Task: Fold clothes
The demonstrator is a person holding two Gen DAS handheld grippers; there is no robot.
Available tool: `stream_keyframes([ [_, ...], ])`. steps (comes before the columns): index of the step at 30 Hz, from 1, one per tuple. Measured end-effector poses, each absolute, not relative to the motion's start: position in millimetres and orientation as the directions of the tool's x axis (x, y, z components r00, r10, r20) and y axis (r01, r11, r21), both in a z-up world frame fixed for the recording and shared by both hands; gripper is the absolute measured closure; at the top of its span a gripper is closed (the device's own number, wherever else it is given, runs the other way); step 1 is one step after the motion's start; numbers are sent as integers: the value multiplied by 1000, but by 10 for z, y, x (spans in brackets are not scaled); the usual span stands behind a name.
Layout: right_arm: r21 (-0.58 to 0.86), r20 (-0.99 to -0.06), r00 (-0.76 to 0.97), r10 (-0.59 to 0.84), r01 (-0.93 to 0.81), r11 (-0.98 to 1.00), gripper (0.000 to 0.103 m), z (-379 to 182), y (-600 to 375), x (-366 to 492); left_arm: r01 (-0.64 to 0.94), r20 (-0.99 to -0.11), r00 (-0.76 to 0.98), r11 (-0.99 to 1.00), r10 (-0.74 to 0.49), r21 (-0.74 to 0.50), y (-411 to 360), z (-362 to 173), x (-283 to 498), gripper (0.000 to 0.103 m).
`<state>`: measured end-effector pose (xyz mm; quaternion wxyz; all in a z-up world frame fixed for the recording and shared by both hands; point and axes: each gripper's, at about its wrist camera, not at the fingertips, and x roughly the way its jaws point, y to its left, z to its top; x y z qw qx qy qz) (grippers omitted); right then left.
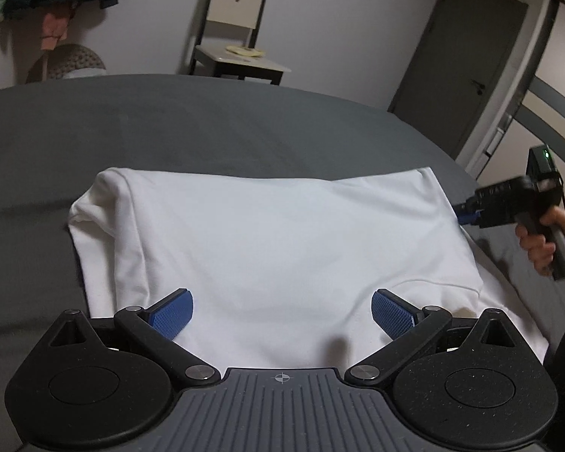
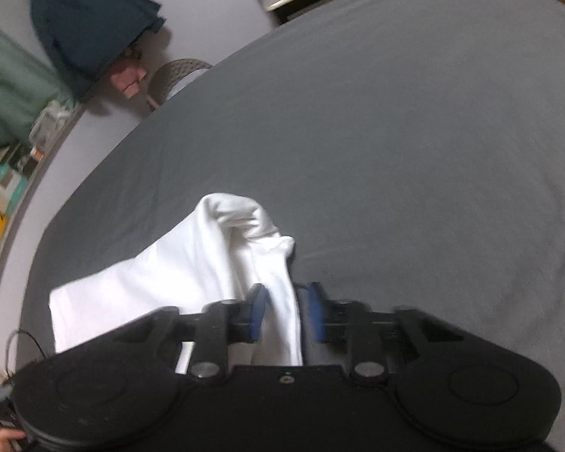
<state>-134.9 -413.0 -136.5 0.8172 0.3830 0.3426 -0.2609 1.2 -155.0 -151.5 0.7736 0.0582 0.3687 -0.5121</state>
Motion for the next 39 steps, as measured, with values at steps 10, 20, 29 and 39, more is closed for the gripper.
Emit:
stream_keyframes([
  [10,445,-727,629,-276,738,507,54,-1166,-4077,-1548,836,-620,243,485,-746,-255,-1459,-1424,-20,1],
  [20,495,-678,701,-220,657,568,68,-1160,-3989,-1172,779,-593,283,542,-754,-317,-1457,-1527,130,1],
  [29,780,-597,800,-63,597,188,32,-1524,-4519,-1285,746,-591,273,555,-759,-369,-1475,-1674,267,1],
  [39,710,-704,709,38,703,37,90,-1701,-4774,-1168,773,-620,276,553,-735,-312,-1574,-1791,260,1],
])
